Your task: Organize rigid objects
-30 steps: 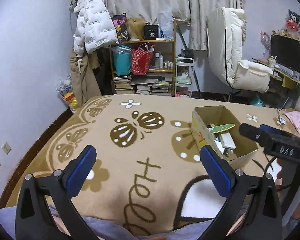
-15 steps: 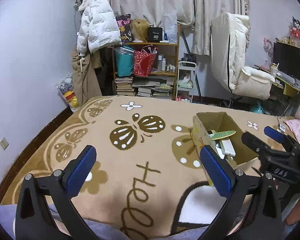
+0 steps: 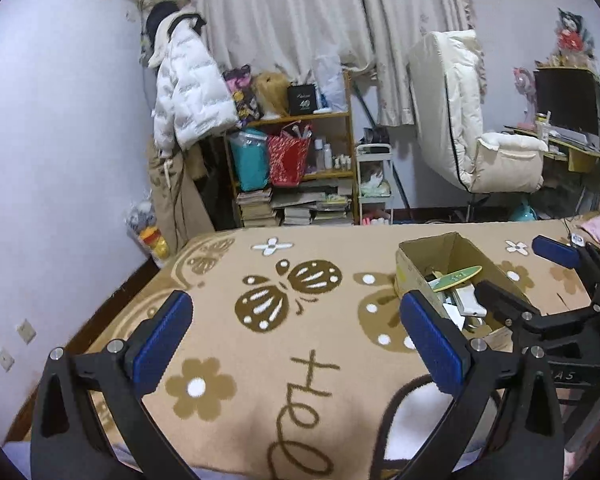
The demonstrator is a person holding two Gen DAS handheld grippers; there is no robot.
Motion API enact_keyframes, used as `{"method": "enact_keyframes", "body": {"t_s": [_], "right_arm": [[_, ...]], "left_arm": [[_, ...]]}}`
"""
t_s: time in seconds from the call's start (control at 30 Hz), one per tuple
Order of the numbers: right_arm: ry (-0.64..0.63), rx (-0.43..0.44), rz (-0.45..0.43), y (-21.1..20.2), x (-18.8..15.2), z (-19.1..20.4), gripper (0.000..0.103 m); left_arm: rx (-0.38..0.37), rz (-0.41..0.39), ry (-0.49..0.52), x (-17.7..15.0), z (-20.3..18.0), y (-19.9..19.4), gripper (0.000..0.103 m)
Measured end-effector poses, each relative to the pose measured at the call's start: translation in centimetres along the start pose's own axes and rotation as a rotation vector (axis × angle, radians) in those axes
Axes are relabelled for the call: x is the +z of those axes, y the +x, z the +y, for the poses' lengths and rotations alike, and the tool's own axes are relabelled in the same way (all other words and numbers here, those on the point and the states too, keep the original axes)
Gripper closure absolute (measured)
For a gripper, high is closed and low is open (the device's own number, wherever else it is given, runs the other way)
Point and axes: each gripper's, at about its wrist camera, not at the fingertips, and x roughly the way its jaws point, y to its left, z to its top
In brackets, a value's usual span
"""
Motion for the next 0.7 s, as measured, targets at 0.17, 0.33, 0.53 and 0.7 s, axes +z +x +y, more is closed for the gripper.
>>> {"method": "enact_keyframes", "body": {"t_s": [0.17, 0.33, 0.53, 0.7], "right_arm": [[-0.060, -0.099, -0.076, -1.3, -0.2, 1.1, 0.000], [-0.097, -0.055, -0.052, -1.0, -0.1, 2.0, 0.000], [-0.073, -0.029, -0.050, -1.1, -0.2, 1.7, 0.000], [-0.048, 0.000, -0.050, -1.3, -0.4, 1.3, 0.000]], "left_arm": [[-0.029, -0.005, 0.008, -0.1, -0.4, -0.3, 0.000], [-0.042, -0.004, -0.016, 0.1, -0.4, -0.2, 0.000], [-0.015, 0.006, -0.016, -0.1, -0.3, 0.1, 0.000], [-0.066, 0.015, -0.029, -0.5, 0.0, 0.4, 0.000]]}}
